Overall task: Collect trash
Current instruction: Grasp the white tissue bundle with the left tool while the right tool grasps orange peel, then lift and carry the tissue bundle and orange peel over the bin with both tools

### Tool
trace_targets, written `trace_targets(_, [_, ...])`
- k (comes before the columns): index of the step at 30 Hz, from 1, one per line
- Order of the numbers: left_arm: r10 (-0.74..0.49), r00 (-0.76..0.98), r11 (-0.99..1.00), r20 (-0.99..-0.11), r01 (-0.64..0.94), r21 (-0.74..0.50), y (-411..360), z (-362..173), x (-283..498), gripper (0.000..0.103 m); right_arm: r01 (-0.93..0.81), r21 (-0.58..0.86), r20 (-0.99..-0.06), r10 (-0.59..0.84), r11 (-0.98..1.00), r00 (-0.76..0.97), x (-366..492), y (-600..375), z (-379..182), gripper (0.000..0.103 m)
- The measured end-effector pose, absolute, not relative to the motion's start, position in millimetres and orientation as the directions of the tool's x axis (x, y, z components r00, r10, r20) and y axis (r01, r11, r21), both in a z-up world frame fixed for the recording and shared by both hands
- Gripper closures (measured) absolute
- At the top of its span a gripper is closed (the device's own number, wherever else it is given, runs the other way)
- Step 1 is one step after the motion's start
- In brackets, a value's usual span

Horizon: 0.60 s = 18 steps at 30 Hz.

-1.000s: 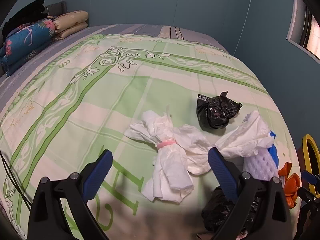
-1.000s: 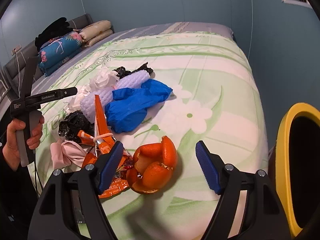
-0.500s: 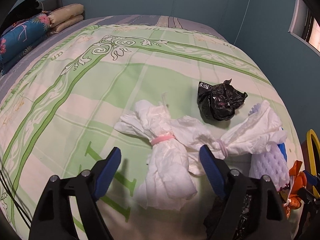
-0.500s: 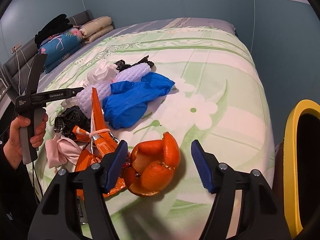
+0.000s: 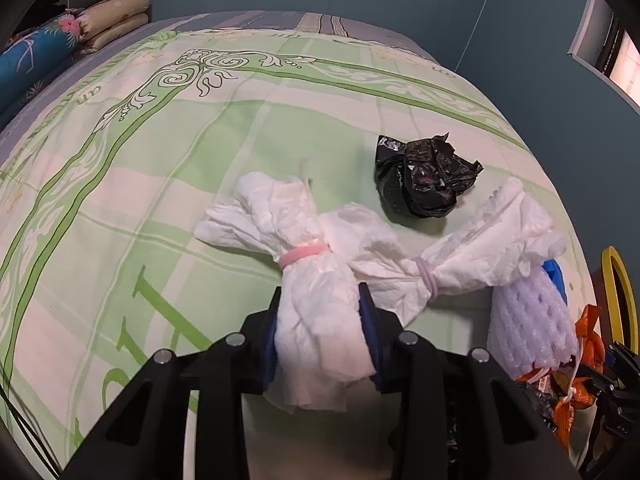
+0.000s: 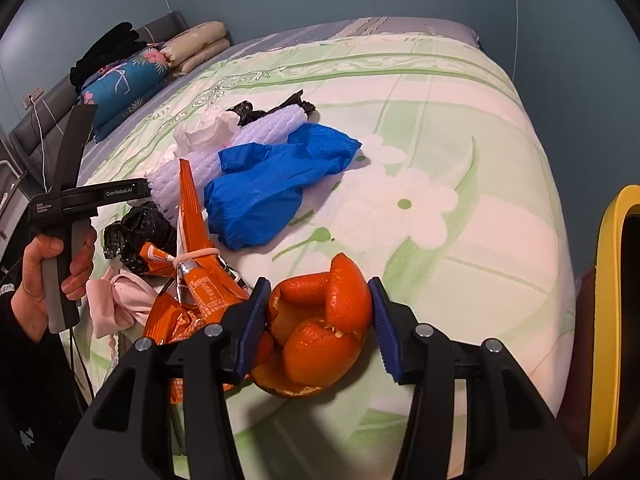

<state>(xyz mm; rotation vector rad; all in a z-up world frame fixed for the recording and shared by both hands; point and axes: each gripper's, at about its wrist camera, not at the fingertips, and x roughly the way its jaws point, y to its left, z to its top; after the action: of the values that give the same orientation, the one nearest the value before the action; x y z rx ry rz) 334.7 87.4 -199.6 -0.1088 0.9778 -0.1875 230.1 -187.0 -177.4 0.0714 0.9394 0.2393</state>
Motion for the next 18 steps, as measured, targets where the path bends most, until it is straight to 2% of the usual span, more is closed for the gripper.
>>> trace_targets(6, [-0.218, 0.551, 0.976, -0.805, 0.103, -0.194, 89.6, -196.3, 334.0, 0.084, -0.161, 0.177, -0.779, 0.238, 0.971, 0.580, 226.9, -189.9, -173.3, 0.065])
trace_targets(18, [-0.267, 0.642, 0.953, -0.719, 0.065, -0.295, 111.6, -166.1, 314.4, 0.086, -0.159, 0.165, -0.680, 0.229, 0.973, 0.697, 199.8, -203.7, -143.0, 0.066])
